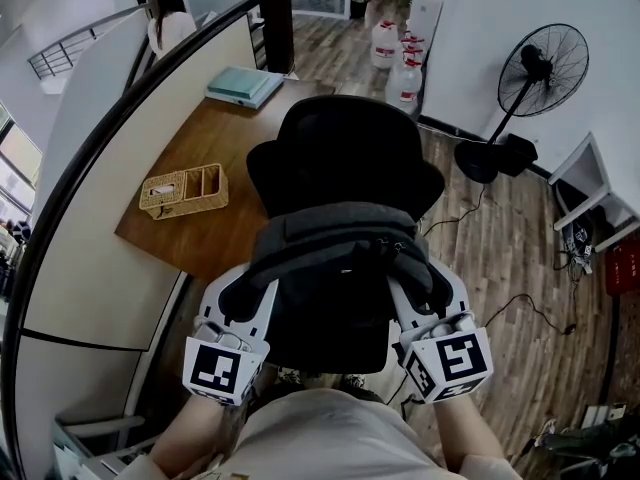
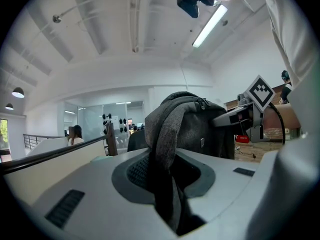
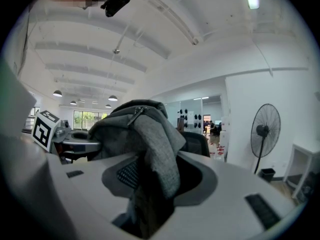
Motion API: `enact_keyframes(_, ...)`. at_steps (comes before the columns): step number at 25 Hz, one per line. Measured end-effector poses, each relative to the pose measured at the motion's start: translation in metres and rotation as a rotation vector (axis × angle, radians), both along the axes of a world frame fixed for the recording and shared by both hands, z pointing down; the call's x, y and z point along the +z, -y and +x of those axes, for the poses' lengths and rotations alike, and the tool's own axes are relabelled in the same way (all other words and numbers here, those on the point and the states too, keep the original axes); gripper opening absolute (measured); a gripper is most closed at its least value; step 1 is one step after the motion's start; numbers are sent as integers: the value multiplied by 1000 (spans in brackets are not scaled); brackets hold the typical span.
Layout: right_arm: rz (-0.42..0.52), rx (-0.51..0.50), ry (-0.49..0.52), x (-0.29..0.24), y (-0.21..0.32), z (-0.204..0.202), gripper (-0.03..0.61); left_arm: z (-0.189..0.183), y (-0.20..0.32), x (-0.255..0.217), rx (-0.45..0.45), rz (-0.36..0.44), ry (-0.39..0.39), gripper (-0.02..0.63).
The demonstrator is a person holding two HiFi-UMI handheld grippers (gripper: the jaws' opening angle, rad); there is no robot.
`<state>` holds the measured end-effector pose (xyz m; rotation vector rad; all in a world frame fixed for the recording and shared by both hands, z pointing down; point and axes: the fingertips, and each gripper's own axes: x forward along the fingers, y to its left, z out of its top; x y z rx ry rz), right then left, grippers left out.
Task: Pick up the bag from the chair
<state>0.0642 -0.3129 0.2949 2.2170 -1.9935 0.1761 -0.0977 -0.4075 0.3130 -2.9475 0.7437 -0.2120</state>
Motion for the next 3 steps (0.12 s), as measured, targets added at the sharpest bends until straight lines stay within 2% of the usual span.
enact_keyframes(3, -7, -7, 6, 1, 0, 0, 175, 0, 1, 1, -4, 2, 0, 83)
